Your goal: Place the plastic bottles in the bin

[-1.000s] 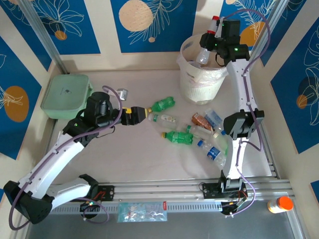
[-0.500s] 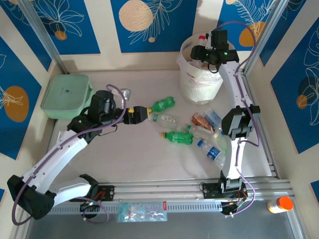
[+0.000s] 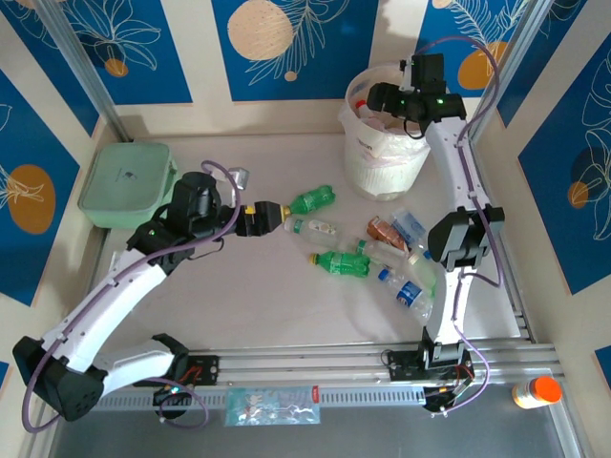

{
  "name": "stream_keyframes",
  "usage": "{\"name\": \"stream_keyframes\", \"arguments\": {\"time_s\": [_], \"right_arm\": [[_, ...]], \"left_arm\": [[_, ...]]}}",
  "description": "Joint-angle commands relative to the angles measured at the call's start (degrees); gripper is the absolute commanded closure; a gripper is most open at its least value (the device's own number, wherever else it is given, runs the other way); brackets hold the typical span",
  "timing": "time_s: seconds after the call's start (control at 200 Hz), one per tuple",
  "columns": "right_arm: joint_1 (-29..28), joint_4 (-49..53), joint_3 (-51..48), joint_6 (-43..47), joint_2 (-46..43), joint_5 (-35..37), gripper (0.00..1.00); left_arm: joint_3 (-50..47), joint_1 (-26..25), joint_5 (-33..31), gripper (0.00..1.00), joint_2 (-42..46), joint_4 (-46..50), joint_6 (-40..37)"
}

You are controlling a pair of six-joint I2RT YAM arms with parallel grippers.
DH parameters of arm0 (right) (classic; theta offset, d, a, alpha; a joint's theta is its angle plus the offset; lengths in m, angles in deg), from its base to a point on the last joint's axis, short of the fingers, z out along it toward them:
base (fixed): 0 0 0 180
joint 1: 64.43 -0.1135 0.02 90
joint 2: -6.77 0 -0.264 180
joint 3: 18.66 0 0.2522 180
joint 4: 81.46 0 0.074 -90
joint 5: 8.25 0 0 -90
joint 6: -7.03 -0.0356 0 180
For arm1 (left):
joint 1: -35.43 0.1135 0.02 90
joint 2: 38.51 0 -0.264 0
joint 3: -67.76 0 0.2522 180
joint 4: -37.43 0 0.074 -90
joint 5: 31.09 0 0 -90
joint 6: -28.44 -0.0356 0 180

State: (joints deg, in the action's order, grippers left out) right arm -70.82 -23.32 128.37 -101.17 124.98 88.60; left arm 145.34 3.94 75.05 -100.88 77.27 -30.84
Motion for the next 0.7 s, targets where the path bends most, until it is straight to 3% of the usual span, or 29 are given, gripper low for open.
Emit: {"name": "stream_keyframes", "arguments": {"time_s": [0.0,0.18,0.45,0.695], "right_arm": [[-1.7,1.1,0.1,1.8,-7.2,-0.4,0.20],[-7.9,1.7,-8.1,4.1,-16.3,2.8,0.23],[-24.1,-5.4,-37.2,7.6,-35.4,7.7,0.23],[-30.1,-1.9,-57.5,6.9,-41.5,2.9,0.24]], "left_arm": [[1.3,0.6,-1.3,0.01,2.4,0.9,-2.0],[0.8,0.6,-3.5,0.01,3.8,2.4,-1.4],[-1.2,0.6,-10.3,0.01,5.1,7.6,6.2],[-5.5,0.6,-11.0,0.01,7.7,6.6,8.7]]}}
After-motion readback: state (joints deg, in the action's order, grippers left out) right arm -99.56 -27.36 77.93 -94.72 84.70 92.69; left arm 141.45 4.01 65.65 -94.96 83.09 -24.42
